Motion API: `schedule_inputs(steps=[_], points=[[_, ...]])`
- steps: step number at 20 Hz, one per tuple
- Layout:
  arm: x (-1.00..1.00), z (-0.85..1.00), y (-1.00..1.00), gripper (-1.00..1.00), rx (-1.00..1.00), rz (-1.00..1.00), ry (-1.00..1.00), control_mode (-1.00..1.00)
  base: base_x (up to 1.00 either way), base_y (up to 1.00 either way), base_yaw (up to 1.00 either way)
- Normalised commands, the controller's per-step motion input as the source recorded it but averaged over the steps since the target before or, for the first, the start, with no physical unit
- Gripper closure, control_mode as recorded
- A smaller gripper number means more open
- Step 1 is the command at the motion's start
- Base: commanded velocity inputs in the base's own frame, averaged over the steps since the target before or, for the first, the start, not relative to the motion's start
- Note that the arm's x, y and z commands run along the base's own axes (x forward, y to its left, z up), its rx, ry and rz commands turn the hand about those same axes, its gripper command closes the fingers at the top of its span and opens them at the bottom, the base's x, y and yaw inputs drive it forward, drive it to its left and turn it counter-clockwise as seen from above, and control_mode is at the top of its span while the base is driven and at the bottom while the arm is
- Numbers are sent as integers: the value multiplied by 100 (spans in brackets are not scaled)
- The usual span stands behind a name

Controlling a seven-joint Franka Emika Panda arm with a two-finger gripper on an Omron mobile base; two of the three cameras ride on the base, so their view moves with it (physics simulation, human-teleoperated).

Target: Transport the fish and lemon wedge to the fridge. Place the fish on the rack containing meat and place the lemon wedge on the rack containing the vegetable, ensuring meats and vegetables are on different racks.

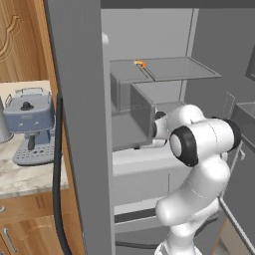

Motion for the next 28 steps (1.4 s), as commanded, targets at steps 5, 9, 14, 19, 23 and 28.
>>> schedule_inputs(steps=[5,9,14,19,23,28], points=[[-77,49,0,-100,0,-1,-2,-100,0,0,0],[-78,97,0,-100,0,-9,0,-100,0,0,0],[-49,96,0,-100,0,-17,1,-100,0,0,0],[-28,47,-8,-100,0,-12,31,-100,0,0,0],[-81,45,-15,-100,4,-14,13,-100,0,0,0],[-87,24,-10,-100,10,-20,-2,-100,0,0,0]])
